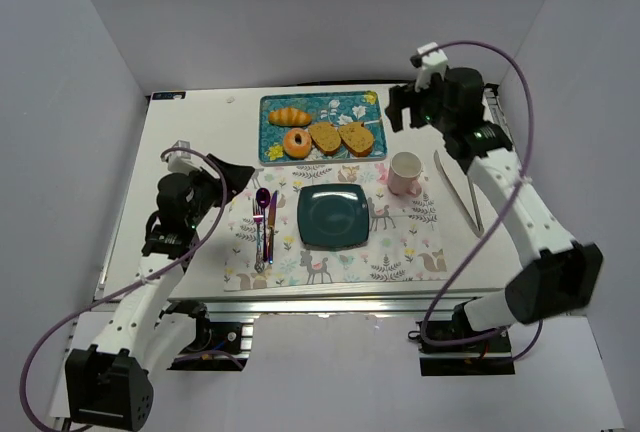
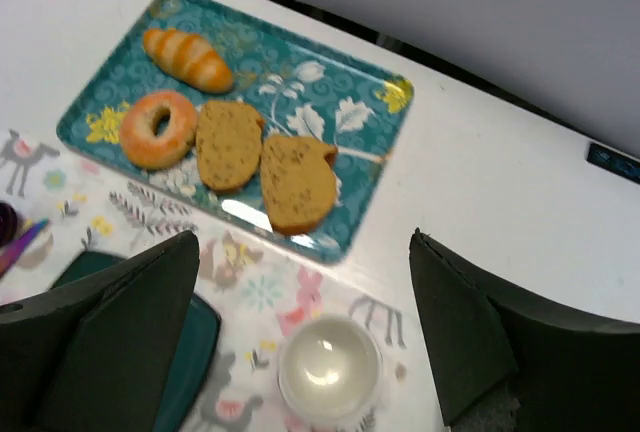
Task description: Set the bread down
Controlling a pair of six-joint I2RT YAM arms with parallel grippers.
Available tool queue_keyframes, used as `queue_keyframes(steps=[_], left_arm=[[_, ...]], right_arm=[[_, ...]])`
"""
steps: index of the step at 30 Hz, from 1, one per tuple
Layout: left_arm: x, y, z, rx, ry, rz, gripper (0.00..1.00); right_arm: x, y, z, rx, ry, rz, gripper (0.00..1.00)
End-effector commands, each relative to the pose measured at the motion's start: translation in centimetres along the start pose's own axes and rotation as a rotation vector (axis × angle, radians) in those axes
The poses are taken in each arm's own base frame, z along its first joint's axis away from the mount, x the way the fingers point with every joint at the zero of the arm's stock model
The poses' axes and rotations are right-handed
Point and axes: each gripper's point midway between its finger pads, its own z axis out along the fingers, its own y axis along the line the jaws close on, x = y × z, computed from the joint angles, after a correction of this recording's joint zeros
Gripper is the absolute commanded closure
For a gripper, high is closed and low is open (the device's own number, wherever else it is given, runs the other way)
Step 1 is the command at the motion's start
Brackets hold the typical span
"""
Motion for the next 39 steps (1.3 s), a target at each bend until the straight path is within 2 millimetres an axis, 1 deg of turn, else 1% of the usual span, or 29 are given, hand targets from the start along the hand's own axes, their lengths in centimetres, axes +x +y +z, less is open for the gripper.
queue_keyframes(steps=[1, 2, 3, 4, 5, 6, 7, 8, 9, 10, 11, 12, 13, 14, 15, 16, 18, 19, 20, 22, 23, 24, 26, 27, 29, 30, 32, 34, 39], left_arm=[[-1.7, -2.8, 0.6, 0.098, -0.019, 0.061, 0.23], [-1.7, -3.0, 0.8, 0.108, -0.020, 0.064, 0.23], [-1.5, -2.6, 1.1, 0.105, -0.010, 0.062, 0.23], [-1.3, -2.6, 1.3, 0.108, -0.007, 0.061, 0.24], [-1.4, -2.7, 1.4, 0.117, -0.010, 0.062, 0.28], [-1.2, -2.7, 1.5, 0.121, -0.006, 0.059, 0.33], [-0.7, -2.3, 1.8, 0.116, 0.009, 0.050, 0.46], [-0.7, -2.3, 2.0, 0.126, 0.013, 0.048, 0.84], [0.0, -1.9, 2.3, 0.119, 0.044, 0.043, 1.00], [0.2, -1.7, 2.5, 0.115, 0.049, 0.042, 1.00], [0.4, -1.7, 2.5, 0.119, 0.059, 0.044, 1.00], [0.6, -1.6, 2.5, 0.124, 0.068, 0.057, 1.00], [0.9, -1.4, 2.5, 0.118, 0.081, 0.063, 0.99], [0.8, -1.3, 2.5, 0.112, 0.081, 0.074, 0.89], [0.9, -1.1, 2.5, 0.101, 0.082, 0.093, 0.60], [0.9, -0.6, 2.4, 0.076, 0.082, 0.100, 0.47], [1.0, -0.4, 2.2, 0.071, 0.078, 0.119, 0.34], [1.0, -0.2, 2.1, 0.066, 0.074, 0.122, 0.33], [1.3, 0.1, 2.1, 0.064, 0.081, 0.121, 0.33], [1.6, 0.3, 2.0, 0.064, 0.087, 0.119, 0.32], [1.8, 0.4, 2.0, 0.060, 0.092, 0.115, 0.32], [1.9, 0.6, 2.0, 0.057, 0.095, 0.114, 0.32], [2.1, 0.8, 1.9, 0.048, 0.099, 0.115, 0.32], [2.1, 0.9, 1.8, 0.047, 0.098, 0.116, 0.32], [2.2, 1.0, 1.8, 0.038, 0.105, 0.116, 0.31], [2.2, 1.1, 1.7, 0.033, 0.106, 0.118, 0.32], [2.2, 1.1, 1.8, 0.032, 0.110, 0.118, 0.31], [2.1, 1.1, 1.8, 0.026, 0.110, 0.118, 0.31], [1.8, 1.2, 2.0, 0.009, 0.106, 0.131, 0.31]], right_arm=[[4.2, -2.5, -2.7, 0.061, 0.072, -0.036, 0.11], [6.6, -2.4, -3.5, 0.018, 0.108, -0.063, 0.11], [7.6, -3.1, -5.9, -0.021, 0.128, -0.098, 0.11], [8.5, -1.6, -7.1, -0.185, 0.121, -0.241, 0.15], [11.0, -1.8, -8.0, -0.201, 0.165, -0.217, 0.27], [11.9, -3.1, -9.1, -0.163, 0.188, -0.190, 0.42], [12.7, -3.2, -9.7, -0.177, 0.198, -0.166, 0.59], [14.1, -5.4, -11.0, -0.118, 0.217, -0.099, 0.96], [15.0, -6.3, -12.0, -0.113, 0.194, -0.046, 1.00], [15.0, -6.3, -12.0, -0.113, 0.194, -0.045, 1.00], [15.7, -7.0, -12.3, -0.092, 0.203, -0.031, 0.93], [16.8, -8.0, -12.8, -0.073, 0.226, -0.017, 0.75], [17.8, -8.4, -13.0, -0.059, 0.263, -0.011, 0.50], [18.6, -9.0, -13.0, -0.040, 0.290, 0.000, 0.12], [19.7, -9.6, -12.9, -0.034, 0.332, 0.006, 0.11], [20.5, -9.8, -12.8, -0.028, 0.354, 0.004, 0.11], [22.2, -10.8, -12.2, 0.009, 0.393, 0.016, 0.11], [23.5, -11.1, -12.2, 0.027, 0.427, 0.013, 0.11], [23.6, -12.0, -11.7, 0.055, 0.416, -0.010, 0.11], [26.0, -13.2, -11.4, 0.118, 0.480, 0.010, 0.11], [26.2, -14.1, -10.8, 0.155, 0.481, 0.008, 0.11], [28.0, -14.3, -10.4, 0.157, 0.534, 0.043, 0.11], [28.6, -15.2, -9.7, 0.170, 0.558, 0.056, 0.11], [29.9, -15.3, -9.2, 0.159, 0.588, 0.078, 0.11], [29.9, -16.1, -8.4, 0.166, 0.590, 0.069, 0.11], [30.8, -16.5, -7.6, 0.159, 0.606, 0.076, 0.11], [30.4, -17.0, -7.1, 0.155, 0.601, 0.076, 0.11], [31.8, -16.5, -6.4, 0.114, 0.635, 0.110, 0.13], [33.0, -16.6, -5.4, 0.093, 0.661, 0.108, 0.20]])
